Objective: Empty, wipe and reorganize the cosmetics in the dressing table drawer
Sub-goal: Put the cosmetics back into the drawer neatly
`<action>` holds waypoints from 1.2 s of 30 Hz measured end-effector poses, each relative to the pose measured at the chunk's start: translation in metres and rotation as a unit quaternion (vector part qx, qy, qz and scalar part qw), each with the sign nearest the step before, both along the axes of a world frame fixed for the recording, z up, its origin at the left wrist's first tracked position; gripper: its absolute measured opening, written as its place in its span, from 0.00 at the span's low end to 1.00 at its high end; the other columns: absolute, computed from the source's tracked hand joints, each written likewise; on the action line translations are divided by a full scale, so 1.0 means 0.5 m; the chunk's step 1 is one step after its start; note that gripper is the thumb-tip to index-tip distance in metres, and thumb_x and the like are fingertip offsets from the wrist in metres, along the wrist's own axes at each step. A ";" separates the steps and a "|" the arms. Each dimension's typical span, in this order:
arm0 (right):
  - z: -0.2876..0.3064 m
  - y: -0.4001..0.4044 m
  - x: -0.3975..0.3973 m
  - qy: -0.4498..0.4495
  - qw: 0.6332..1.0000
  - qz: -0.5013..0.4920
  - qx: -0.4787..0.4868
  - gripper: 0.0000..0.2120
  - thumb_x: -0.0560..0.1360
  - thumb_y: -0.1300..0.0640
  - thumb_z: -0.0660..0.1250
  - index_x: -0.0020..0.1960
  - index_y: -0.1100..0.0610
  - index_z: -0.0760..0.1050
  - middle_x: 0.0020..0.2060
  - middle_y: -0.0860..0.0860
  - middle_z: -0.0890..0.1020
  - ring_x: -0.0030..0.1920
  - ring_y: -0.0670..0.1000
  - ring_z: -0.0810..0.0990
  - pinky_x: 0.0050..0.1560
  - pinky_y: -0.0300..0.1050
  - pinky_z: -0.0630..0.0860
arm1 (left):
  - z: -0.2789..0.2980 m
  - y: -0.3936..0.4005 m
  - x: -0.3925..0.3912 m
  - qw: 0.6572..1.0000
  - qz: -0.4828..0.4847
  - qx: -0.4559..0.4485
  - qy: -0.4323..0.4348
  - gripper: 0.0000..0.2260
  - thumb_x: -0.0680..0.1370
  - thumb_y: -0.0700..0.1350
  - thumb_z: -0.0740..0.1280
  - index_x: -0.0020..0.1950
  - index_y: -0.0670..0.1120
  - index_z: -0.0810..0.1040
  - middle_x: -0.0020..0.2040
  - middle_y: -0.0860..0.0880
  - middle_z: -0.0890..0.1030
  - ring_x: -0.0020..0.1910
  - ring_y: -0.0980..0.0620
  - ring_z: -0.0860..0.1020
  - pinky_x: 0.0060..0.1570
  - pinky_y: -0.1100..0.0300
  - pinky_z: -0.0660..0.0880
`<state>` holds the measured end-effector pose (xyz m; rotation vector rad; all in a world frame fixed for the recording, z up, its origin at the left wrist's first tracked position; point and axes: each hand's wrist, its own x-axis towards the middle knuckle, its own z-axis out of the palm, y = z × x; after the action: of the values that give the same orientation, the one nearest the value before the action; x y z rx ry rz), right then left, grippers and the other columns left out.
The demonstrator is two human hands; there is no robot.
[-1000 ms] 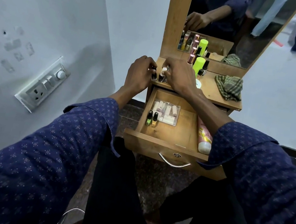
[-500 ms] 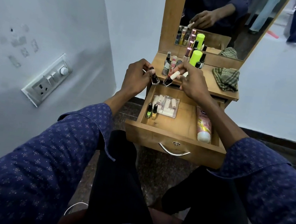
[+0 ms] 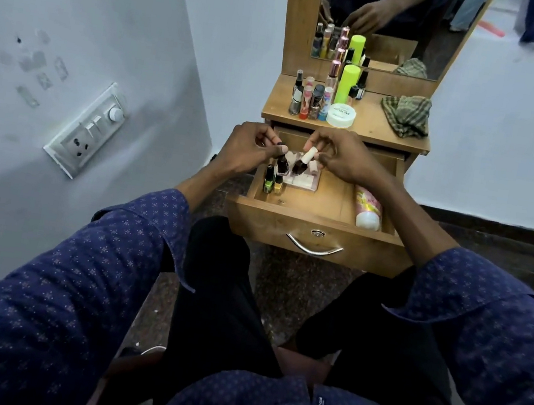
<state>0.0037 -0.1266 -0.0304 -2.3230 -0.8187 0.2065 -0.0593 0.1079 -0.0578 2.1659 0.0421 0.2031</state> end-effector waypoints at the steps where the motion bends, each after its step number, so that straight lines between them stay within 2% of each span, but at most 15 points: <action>1: -0.007 0.001 -0.007 -0.001 1.000 0.002 -0.006 0.15 0.77 0.72 0.67 0.54 0.54 0.83 0.48 0.51 0.83 0.44 0.45 0.81 0.43 0.42 0.81 | -0.004 0.000 -0.008 1.000 -0.010 0.005 0.007 0.09 0.76 0.49 0.78 0.48 0.44 0.84 0.40 0.47 0.85 0.40 0.51 0.84 0.44 0.58 0.80; 5: -0.038 0.013 -0.031 0.014 0.999 0.008 -0.029 0.11 0.73 0.69 0.72 0.49 0.55 0.85 0.42 0.48 0.85 0.41 0.47 0.82 0.46 0.51 0.81 | -0.025 0.005 -0.026 0.998 -0.033 0.052 0.028 0.10 0.75 0.50 0.79 0.48 0.45 0.85 0.42 0.48 0.86 0.40 0.55 0.81 0.43 0.60 0.77; 7: -0.057 0.021 -0.040 0.023 0.998 0.005 -0.050 0.09 0.71 0.67 0.75 0.47 0.55 0.85 0.41 0.52 0.86 0.40 0.51 0.83 0.45 0.52 0.82 | -0.038 0.006 -0.031 0.995 -0.041 0.076 0.049 0.09 0.73 0.50 0.81 0.46 0.46 0.86 0.42 0.50 0.87 0.40 0.53 0.82 0.44 0.56 0.78; 10: -0.082 0.036 -0.055 0.016 0.998 0.002 -0.052 0.07 0.72 0.64 0.78 0.47 0.55 0.85 0.43 0.51 0.85 0.41 0.49 0.81 0.46 0.50 0.80 | -0.053 0.007 -0.039 0.990 -0.046 0.120 0.065 0.08 0.72 0.49 0.81 0.46 0.48 0.86 0.43 0.52 0.87 0.42 0.51 0.84 0.47 0.52 0.80; 13: -0.103 0.056 -0.064 0.002 0.999 -0.010 -0.039 0.08 0.71 0.65 0.79 0.45 0.54 0.84 0.41 0.49 0.84 0.41 0.46 0.81 0.46 0.50 0.81 | -0.060 0.009 -0.043 0.984 -0.053 0.153 0.067 0.07 0.72 0.48 0.81 0.46 0.49 0.86 0.44 0.52 0.86 0.43 0.53 0.83 0.50 0.50 0.81; 17: -0.130 0.082 -0.073 -0.003 0.998 -0.056 -0.031 0.13 0.68 0.66 0.79 0.42 0.51 0.80 0.38 0.51 0.83 0.41 0.50 0.81 0.46 0.51 0.81 | -0.065 0.005 -0.045 0.978 -0.041 0.191 0.069 0.08 0.72 0.48 0.82 0.45 0.50 0.85 0.43 0.54 0.85 0.42 0.55 0.82 0.47 0.52 0.80; 20: -0.143 0.097 -0.081 0.013 0.994 -0.112 -0.010 0.12 0.67 0.68 0.78 0.41 0.53 0.81 0.36 0.51 0.84 0.40 0.51 0.83 0.41 0.45 0.79 | -0.065 -0.001 -0.044 0.972 -0.033 0.225 0.062 0.09 0.71 0.48 0.82 0.44 0.50 0.84 0.43 0.53 0.83 0.41 0.54 0.81 0.44 0.53 0.79; 24: -0.152 0.115 -0.091 0.046 0.987 -0.154 0.018 0.11 0.66 0.68 0.80 0.40 0.56 0.83 0.36 0.50 0.84 0.38 0.49 0.82 0.32 0.37 0.71 | -0.061 -0.001 -0.042 0.966 -0.030 0.250 0.055 0.09 0.71 0.48 0.82 0.44 0.49 0.84 0.43 0.53 0.82 0.41 0.53 0.80 0.41 0.56 0.76; 29: -0.158 0.135 -0.093 0.043 0.981 -0.182 0.046 0.14 0.66 0.69 0.80 0.34 0.52 0.81 0.33 0.49 0.84 0.40 0.49 0.84 0.40 0.41 0.79 | -0.059 -0.004 -0.040 0.959 -0.037 0.274 0.065 0.09 0.70 0.48 0.83 0.43 0.49 0.85 0.41 0.52 0.84 0.40 0.53 0.81 0.40 0.57 0.77; 34: -0.164 0.144 -0.089 0.086 0.974 -0.207 0.044 0.18 0.65 0.70 0.79 0.31 0.50 0.77 0.30 0.45 0.80 0.38 0.47 0.80 0.47 0.42 0.76 | -0.052 -0.008 -0.040 0.951 -0.046 0.296 0.072 0.08 0.71 0.46 0.82 0.43 0.49 0.84 0.42 0.52 0.84 0.41 0.51 0.81 0.40 0.57 0.75; 36: -0.168 0.141 -0.082 0.115 0.969 -0.216 0.044 0.18 0.64 0.70 0.79 0.32 0.51 0.75 0.34 0.48 0.82 0.41 0.50 0.81 0.43 0.41 0.76 | -0.049 -0.010 -0.040 0.949 -0.043 0.304 0.073 0.08 0.71 0.46 0.82 0.43 0.49 0.84 0.43 0.51 0.84 0.41 0.51 0.81 0.39 0.58 0.73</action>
<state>-0.0373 -0.0560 -0.1144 -2.2754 -0.1930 0.2344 -0.0792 0.1028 -0.0825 2.7903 -0.0378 -0.0020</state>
